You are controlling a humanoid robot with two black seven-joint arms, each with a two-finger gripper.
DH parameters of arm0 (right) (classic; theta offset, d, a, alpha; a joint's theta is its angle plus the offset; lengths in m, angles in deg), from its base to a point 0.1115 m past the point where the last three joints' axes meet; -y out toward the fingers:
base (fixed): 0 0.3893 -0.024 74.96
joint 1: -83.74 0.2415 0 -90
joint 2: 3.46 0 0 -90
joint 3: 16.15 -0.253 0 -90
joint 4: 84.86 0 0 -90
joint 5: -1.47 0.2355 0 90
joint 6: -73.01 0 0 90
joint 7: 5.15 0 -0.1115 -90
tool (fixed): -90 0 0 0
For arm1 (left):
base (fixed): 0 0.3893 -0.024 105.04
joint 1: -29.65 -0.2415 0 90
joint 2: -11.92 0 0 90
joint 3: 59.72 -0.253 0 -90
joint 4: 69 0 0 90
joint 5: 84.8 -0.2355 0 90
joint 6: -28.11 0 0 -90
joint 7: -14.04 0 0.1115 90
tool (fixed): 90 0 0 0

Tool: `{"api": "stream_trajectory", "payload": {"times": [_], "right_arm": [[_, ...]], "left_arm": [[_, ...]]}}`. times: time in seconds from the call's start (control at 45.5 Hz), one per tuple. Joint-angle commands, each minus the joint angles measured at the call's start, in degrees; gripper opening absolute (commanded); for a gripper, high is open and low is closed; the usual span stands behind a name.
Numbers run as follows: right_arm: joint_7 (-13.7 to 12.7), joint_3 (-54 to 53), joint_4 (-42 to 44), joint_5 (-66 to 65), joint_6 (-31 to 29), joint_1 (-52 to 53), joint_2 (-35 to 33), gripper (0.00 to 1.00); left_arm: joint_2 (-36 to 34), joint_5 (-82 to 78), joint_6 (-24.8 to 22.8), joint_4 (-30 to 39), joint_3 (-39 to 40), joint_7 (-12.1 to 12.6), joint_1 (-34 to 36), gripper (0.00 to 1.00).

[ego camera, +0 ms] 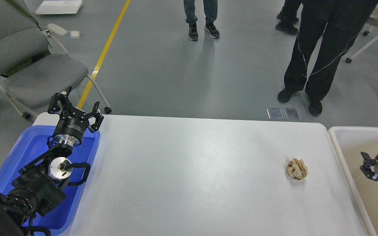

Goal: Tidy desktop

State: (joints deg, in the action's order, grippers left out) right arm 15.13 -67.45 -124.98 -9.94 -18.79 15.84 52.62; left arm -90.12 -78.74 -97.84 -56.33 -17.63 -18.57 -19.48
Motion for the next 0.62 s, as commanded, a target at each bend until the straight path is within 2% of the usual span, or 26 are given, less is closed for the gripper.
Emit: {"api": "stream_trajectory", "payload": {"times": [0.0,0.154,0.593], "right_arm": [[5.0,-20.9,-19.9,-15.8,-0.4,-10.1,4.7,1.0],[5.6,-23.5,-22.5,-22.4,-0.5,-11.4,10.1,1.0],[7.0,-20.9,-20.9,-23.7,0.1,-5.9,17.7,1.0]], "left_arm": [[0.0,0.0,0.0,0.0,0.0,0.0,0.0,1.0],[0.0,0.0,0.0,0.0,-0.1,0.0,0.0,1.0],[0.0,-0.1,0.0,0.0,0.0,0.0,0.0,1.0]]}}
